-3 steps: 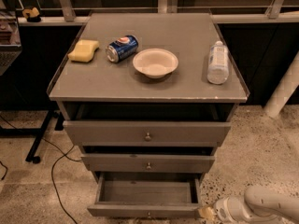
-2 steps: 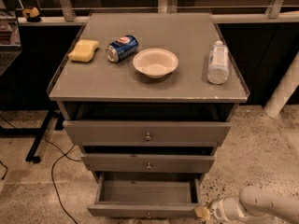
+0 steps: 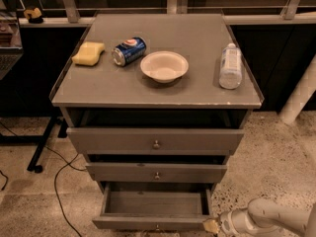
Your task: Close bottom drawer
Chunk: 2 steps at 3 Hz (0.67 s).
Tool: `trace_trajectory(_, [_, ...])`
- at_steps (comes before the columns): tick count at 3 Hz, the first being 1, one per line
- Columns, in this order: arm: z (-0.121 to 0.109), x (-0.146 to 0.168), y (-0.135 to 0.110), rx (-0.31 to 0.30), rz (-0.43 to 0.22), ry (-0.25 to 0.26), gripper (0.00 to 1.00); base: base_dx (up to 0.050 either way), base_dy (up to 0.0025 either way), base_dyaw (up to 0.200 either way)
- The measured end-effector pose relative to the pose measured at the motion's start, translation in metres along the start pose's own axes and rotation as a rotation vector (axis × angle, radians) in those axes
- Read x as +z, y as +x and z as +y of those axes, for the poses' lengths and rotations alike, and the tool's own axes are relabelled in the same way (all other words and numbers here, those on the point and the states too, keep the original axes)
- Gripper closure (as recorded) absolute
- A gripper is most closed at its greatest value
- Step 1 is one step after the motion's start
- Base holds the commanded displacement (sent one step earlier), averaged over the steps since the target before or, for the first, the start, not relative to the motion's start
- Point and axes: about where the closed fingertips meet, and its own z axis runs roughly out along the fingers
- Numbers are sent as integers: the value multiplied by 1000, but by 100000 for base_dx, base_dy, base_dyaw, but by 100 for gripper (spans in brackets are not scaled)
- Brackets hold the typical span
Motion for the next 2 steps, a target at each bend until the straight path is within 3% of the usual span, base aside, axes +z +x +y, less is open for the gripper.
trace_trajectory(2, [-38,40,15,93,24,4,100,0,0,0])
